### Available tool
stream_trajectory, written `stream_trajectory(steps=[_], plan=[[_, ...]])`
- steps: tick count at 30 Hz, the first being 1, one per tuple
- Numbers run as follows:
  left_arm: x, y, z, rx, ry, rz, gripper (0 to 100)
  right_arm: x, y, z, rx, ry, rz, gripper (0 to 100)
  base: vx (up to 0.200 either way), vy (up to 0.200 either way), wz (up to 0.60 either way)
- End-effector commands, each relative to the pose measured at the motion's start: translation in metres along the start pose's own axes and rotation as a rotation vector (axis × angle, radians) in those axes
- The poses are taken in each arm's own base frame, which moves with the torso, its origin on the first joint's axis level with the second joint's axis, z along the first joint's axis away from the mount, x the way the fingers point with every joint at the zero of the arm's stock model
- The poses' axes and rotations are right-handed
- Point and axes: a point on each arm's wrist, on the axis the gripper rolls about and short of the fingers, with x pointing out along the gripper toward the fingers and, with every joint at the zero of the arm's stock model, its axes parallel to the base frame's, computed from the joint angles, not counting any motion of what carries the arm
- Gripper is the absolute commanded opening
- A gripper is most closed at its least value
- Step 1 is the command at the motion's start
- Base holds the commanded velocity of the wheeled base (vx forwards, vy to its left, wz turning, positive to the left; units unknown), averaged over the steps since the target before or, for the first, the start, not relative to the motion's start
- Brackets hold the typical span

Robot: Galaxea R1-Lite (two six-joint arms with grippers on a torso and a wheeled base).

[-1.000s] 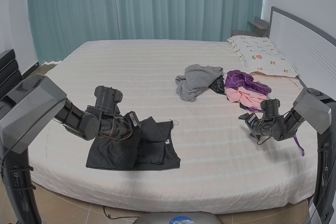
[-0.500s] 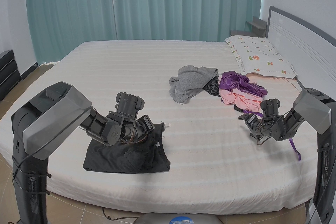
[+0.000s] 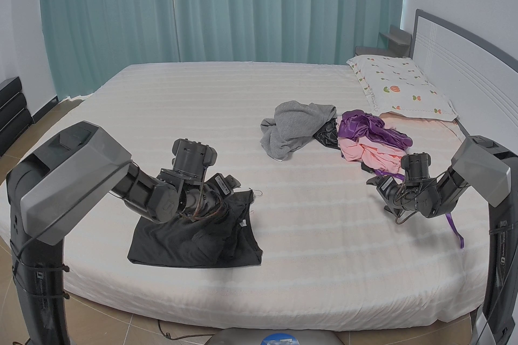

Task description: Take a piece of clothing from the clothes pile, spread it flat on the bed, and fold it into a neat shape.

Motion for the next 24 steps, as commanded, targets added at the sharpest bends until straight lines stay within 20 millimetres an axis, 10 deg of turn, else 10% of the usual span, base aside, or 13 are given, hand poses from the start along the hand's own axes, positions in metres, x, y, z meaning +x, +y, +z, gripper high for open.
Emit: stream_trajectory(steps=[1,24], plan=[[-0.027,0.013,0.021,-0.079,-0.027,-0.001,100,-0.005,0.005,-0.004,-0.006,0.009,0.009,100,0.000,0.000,0.00],[-0.041,0.099,0.073,-0.382,0.098,-0.079,100,-0.034,0.036,-0.031,-0.082,0.050,0.062,100,0.000,0.157,0.00]])
